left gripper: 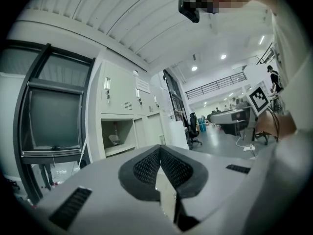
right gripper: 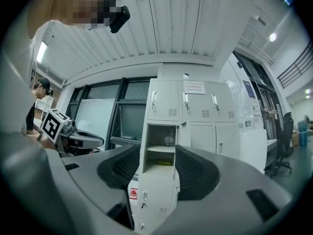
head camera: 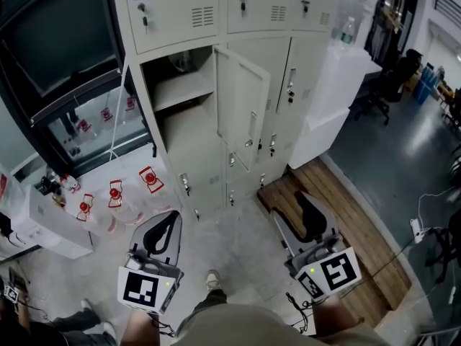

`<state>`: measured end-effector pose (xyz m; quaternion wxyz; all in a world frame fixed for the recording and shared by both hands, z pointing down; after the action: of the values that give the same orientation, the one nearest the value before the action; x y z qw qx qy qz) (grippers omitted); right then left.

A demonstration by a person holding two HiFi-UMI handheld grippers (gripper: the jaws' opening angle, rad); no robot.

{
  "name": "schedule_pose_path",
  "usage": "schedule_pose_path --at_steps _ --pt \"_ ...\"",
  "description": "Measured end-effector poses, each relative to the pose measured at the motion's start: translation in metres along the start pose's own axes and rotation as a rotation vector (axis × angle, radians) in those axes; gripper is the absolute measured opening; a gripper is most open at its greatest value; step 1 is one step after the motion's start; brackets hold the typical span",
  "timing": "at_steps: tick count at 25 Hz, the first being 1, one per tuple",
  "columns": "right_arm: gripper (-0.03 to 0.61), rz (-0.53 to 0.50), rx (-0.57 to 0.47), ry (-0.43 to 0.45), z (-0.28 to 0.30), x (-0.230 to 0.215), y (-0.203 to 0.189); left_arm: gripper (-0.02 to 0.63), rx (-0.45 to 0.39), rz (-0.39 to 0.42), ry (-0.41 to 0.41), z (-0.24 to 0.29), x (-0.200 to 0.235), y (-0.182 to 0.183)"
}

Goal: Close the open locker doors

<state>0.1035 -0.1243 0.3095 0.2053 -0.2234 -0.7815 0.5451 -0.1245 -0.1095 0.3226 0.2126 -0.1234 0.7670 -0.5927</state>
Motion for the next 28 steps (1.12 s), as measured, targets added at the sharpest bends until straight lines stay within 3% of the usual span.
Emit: schedule_pose_path --at_steps 14,21,28 --pt "0.236 -0.045 0.023 -0.112 0.128 -0.025 -0.04 0.006 -0.021 0.004 -0.095 0.081 0.116 -0.033" --pt "0.241 -0.054 0.046 -0.169 0.149 -0.06 -0.057 0.006 -0.022 -0.016 -0.116 0.106 0.129 -0.044" --pt "0.242 -0.03 0.074 -0.15 0.169 -0.098 -0.079 0.006 -0.008 -0.016 -0.1 0.135 0.126 -0.053"
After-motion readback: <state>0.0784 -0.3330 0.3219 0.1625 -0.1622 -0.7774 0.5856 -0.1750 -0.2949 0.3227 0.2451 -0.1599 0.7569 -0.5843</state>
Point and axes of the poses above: the fingertips, and each gripper's own axes: z forward along the fingers, x to its left, y out of its top, the point moved 3 cm from there along -z, backward along the fingers, and after that the axes turned 14 degrees about -x, right-handed, at the moved point
